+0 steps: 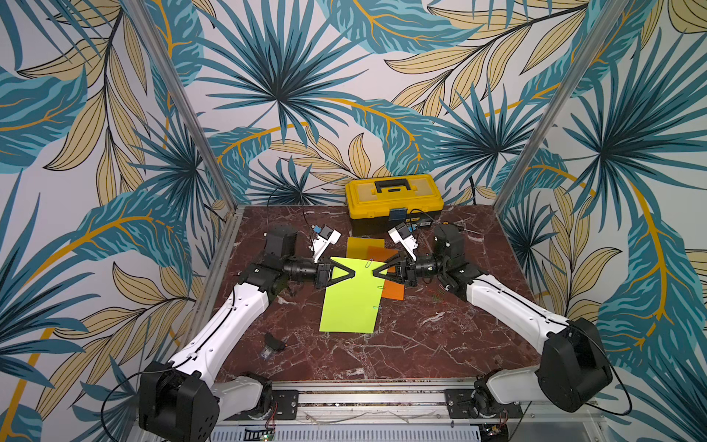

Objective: Unclip the paperclips from the documents
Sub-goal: Adjust the document, then remove the paper clip from the document.

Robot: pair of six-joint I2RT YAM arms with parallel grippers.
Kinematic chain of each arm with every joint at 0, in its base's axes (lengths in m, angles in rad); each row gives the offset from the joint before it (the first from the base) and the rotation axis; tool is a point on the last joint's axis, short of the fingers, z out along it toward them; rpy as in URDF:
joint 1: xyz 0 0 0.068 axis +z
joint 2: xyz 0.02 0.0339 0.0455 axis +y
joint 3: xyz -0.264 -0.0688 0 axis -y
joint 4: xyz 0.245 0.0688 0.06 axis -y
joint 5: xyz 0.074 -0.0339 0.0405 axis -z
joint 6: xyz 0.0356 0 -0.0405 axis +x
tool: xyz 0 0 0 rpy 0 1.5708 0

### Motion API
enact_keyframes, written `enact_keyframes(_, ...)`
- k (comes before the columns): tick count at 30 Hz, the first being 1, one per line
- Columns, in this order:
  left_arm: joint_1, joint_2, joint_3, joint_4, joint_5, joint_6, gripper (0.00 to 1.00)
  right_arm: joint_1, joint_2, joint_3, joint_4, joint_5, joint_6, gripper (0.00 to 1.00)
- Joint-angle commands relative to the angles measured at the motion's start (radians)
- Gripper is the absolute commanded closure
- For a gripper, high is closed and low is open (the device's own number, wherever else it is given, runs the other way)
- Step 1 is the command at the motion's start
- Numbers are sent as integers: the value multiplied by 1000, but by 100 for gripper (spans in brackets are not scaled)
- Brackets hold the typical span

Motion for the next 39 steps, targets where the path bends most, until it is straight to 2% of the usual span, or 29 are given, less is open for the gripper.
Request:
enact_keyframes(1, -4, -10, -9, 13, 1, 19, 100, 3, 3, 59, -203, 21, -145, 72)
enact_keyframes(7, -3, -23, -27, -14, 17, 42, 100, -8, 14, 190, -559, 64, -382, 51)
enact_keyframes(10, -2, -27, -39, -23, 27, 47, 100, -8, 34, 244, -643, 90, -447, 45)
enact_keyframes(15, -3, -31, -59, -38, 43, 61, 100, -5, 84, 318, -711, 90, -499, 41)
enact_keyframes(21, -4, -32, -65, -63, 47, 85, 100, 15, 167, 423, -857, 78, -591, 42)
enact_keyframes(39, -2, -15, -82, -63, 51, 104, 100, 32, 224, 489, -920, 65, -613, 58)
